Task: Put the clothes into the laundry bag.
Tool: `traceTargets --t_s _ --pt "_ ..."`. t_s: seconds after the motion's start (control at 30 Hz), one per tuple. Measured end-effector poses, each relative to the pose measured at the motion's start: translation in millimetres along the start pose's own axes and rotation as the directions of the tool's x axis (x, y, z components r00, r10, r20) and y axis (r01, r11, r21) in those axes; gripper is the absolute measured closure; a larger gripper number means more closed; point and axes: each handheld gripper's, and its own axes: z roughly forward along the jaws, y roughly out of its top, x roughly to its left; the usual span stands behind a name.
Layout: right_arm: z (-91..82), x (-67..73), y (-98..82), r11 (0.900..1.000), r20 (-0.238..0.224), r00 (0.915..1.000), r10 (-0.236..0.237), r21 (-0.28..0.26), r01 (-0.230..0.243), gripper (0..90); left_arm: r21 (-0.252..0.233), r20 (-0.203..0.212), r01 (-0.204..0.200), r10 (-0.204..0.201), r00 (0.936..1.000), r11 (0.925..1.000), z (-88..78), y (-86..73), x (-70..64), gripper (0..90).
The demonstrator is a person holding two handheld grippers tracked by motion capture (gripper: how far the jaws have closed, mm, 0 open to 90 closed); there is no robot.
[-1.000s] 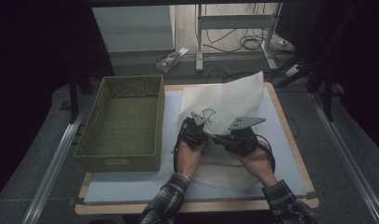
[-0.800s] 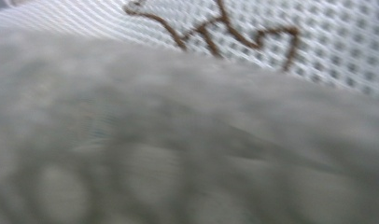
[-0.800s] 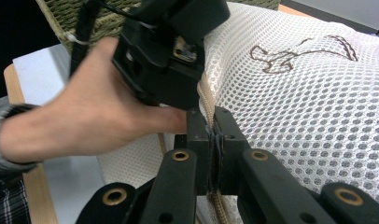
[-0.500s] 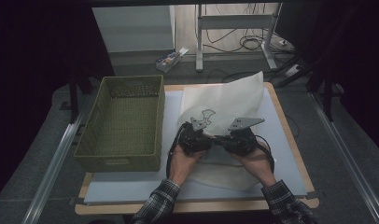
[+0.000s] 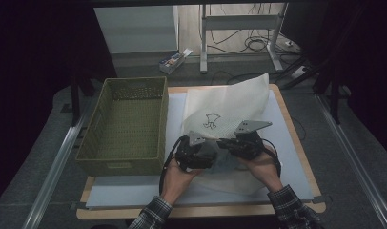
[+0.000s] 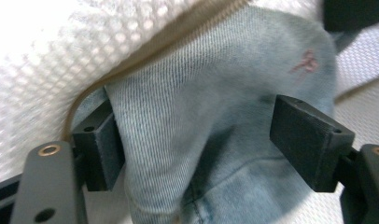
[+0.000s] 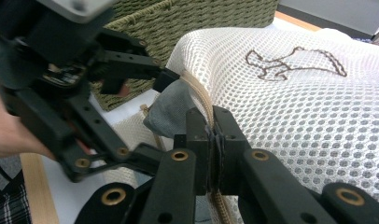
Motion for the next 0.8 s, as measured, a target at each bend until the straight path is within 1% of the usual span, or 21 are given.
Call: traceTargets --t_s 0.17,0.27,0.33,0.47,0.5,0.53,0.57,0.6,0.63,0.7,0.73,0.8 --pt "-4.3 3.7 -0.2 1.0 0.006 0.9999 -0.01 -0.002 0.01 85.0 -0.015 0.018 0.0 0.0 0.9998 0.9999 -13.9 -4.9 -3.0 20.8" --pt "-6.7 4.0 -0.1 1.0 0.009 0.9999 -0.011 -0.006 0.011 85.0 -0.032 0.04 0.012 -0.011 0.9991 0.9994 -21.5 -10.4 -5.5 20.8" --pt "-8.4 3.2 0.2 1.0 0.01 0.9999 -0.008 -0.01 0.008 85.0 -0.042 0.049 0.008 -0.006 0.9988 0.9991 -26.6 -15.1 -7.6 21.7" --pt "-9.5 2.0 -0.2 1.0 0.012 0.9999 -0.003 -0.012 0.003 84.8 -0.092 0.057 0.009 -0.004 0.9984 0.9957 -36.5 -26.4 -12.7 23.9" --pt "-9.4 1.9 -0.2 1.0 0.012 0.9999 -0.003 -0.012 0.003 84.8 -0.099 0.068 0.01 -0.003 0.9977 0.9951 -37.6 -29.7 -15.0 25.3" --pt "-9.3 1.9 -0.2 1.0 0.012 0.9999 -0.003 -0.012 0.003 84.8 -0.097 0.084 0.001 0.007 0.9964 0.9953 -37.1 -33.1 -17.5 27.8" --pt "-9.1 1.9 -0.2 1.0 0.011 0.9999 -0.002 -0.012 0.002 84.8 -0.091 0.09 -0.011 0.019 0.9957 0.9958 -35.2 -36.3 -21.0 30.3" --pt "-8.8 2.0 -0.1 1.0 0.011 0.9999 -0.002 -0.013 0.002 84.8 -0.081 0.089 -0.026 0.033 0.9954 0.9964 -32.9 -38.4 -23.5 32.1" --pt "-8.6 2.1 0.1 1.0 0.01 0.9999 -0.003 -0.012 0.003 84.8 -0.067 0.088 -0.045 0.05 0.9948 0.9968 -27.4 -41.3 -27.8 34.6" --pt "-8.3 3.3 0.5 1.0 0.012 0.9999 -0.007 -0.011 0.007 84.7 -0.052 0.079 -0.069 0.073 0.9942 0.9963 -16.8 -44.9 -32.2 37.0" --pt "-8.4 3.6 0.6 1.0 0.012 0.9999 -0.008 -0.011 0.008 84.7 -0.044 0.073 -0.076 0.079 0.9942 0.9961 -11.3 -46.0 -33.3 38.2" --pt "-8.6 3.3 0.6 1.0 0.011 0.9999 -0.006 -0.011 0.007 84.7 -0.031 0.068 -0.075 0.076 0.9948 0.9967 -0.8 -47.4 -34.9 37.0"
